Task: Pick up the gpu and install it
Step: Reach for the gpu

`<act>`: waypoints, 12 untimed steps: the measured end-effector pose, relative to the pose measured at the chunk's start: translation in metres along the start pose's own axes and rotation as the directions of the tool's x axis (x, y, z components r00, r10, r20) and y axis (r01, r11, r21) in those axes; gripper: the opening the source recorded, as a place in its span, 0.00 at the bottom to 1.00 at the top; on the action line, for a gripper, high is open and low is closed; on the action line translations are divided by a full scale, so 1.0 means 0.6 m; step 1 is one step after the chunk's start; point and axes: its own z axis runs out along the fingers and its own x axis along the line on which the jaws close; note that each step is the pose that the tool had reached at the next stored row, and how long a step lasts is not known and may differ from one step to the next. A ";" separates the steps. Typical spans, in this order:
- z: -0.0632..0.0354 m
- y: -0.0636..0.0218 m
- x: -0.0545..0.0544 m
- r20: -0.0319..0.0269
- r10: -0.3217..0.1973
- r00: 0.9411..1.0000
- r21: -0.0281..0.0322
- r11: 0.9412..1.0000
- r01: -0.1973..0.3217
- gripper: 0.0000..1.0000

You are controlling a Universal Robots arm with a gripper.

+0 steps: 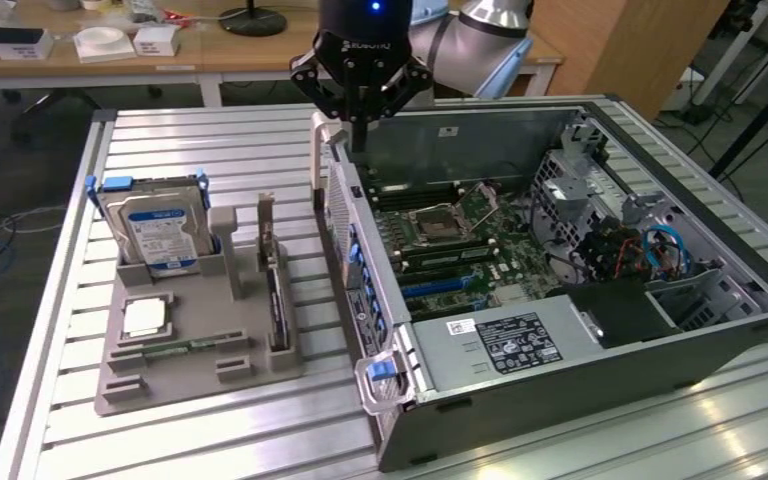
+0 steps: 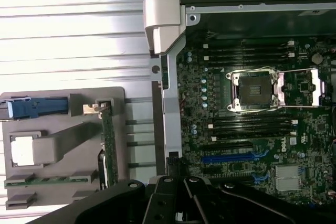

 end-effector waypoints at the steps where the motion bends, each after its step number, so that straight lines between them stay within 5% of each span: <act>1: 0.000 0.000 0.002 0.000 0.000 1.000 0.000 1.000 0.000 0.11; 12: -0.001 -0.002 0.022 0.000 0.000 1.000 0.000 1.000 0.000 0.11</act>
